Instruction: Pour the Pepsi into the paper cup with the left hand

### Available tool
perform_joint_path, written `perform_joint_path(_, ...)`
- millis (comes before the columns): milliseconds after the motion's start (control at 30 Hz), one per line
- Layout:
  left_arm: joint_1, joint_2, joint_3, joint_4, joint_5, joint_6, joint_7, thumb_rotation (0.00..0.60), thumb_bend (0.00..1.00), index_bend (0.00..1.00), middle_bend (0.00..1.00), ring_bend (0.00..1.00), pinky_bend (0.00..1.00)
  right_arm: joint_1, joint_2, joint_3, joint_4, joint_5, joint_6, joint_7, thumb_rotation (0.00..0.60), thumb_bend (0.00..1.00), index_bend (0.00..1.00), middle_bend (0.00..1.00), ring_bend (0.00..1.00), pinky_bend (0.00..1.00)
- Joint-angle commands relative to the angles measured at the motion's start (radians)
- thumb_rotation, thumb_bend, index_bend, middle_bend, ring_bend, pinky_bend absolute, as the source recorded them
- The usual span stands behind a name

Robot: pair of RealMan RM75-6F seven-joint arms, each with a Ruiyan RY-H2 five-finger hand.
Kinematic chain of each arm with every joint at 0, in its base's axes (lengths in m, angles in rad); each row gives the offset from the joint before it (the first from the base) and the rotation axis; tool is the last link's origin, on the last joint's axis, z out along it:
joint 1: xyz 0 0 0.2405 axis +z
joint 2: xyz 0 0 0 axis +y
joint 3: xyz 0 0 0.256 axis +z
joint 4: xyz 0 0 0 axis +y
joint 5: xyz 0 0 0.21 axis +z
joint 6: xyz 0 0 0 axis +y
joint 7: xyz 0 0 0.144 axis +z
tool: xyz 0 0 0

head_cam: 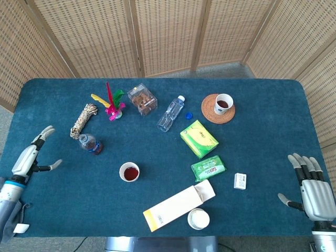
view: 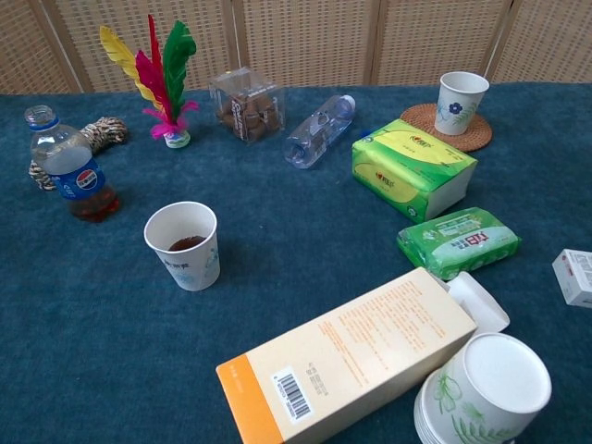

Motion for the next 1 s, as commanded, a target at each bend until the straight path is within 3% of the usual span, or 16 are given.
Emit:
perform_joint_path(33,-0.015,-0.013,-0.001,0.002,-0.005,-0.021,0.013,0.600,0.31,0.00,0.00,0.00,0.00,0.000,0.000,0.001,0.000,0.001,0.000,0.001,0.600,0.09,0.00,0.00,0.00,0.00)
perform_joint_path(1000,-0.111,-0.118,-0.011,0.030,-0.017,-0.092,0.066,0.600,0.31,0.00,0.00,0.00,0.00,0.004,0.019,-0.004,-0.005,0.003,-0.015,0.049,0.600,0.09,0.00,0.00,0.00,0.00)
